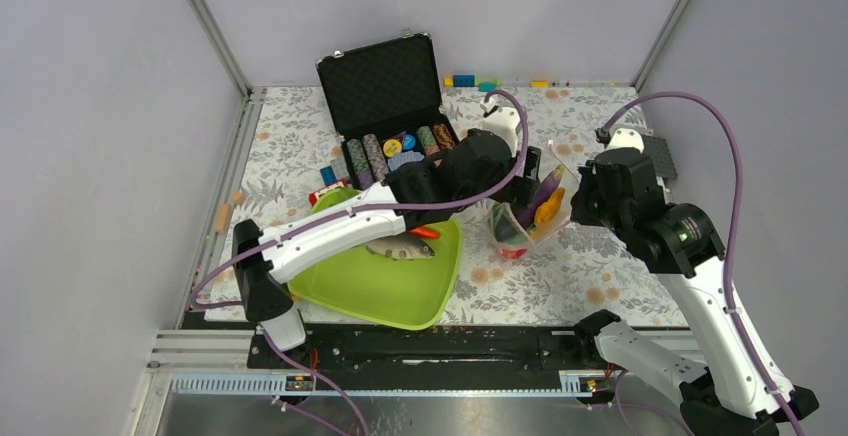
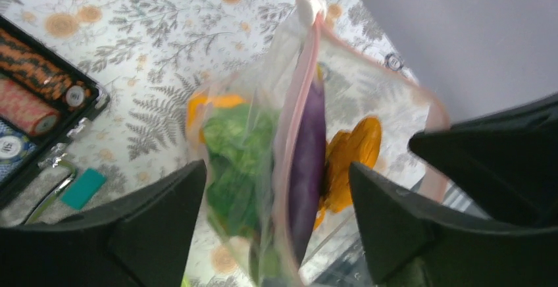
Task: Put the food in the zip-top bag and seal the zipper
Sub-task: Adjust the zipper food storage bag at the center of the board, then pick up the fake fish from the bin.
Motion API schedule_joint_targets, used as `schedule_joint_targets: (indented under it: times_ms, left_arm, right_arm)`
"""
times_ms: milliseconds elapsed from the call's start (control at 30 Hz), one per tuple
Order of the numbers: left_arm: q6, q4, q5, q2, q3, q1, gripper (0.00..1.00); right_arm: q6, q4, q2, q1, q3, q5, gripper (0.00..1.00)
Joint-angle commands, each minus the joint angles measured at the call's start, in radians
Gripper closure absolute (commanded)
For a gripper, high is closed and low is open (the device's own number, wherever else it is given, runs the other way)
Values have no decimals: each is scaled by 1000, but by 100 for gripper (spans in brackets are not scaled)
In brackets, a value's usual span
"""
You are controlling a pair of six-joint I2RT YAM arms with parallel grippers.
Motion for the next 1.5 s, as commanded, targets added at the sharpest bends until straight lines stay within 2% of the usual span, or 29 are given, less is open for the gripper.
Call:
schedule_joint_targets:
  times_ms: [0,200,433,633,800,933,1133,1333,1467]
  left_arm:
    - [10,48,-11,-132,-74,4,4]
    - [-90,22,-114,-387,-338,37,1]
    - [-476,-85,-146,-662,-757,224,1]
    - [-695,-70,-146,-783,-999,342,1]
    - [-796,17,-136,-763,-1097,406,1]
    - [-873,114,-57,-694,-1155,458,2]
    - [-987,98,-48,-605,-1166,476,14]
    - [-1092,8,-68,-536,-1174,475,24]
    - [-1130,57,-64,-505,-1209,476,30]
  right_arm:
    - [6,34,-1,0,36,-27,100]
    - [-3,36,-13,0,24,-23,100]
    - [-4,38,-5,0,14,-26,100]
    - [-7,41,-1,0,7,-27,100]
    - [-11,50,1,0,-1,-35,100]
    - [-14,53,0,0,-5,-30,100]
    - [-18,54,-5,-1,-8,-20,100]
    - [-18,54,4,0,-9,-11,100]
    - [-22,53,8,0,-9,-10,100]
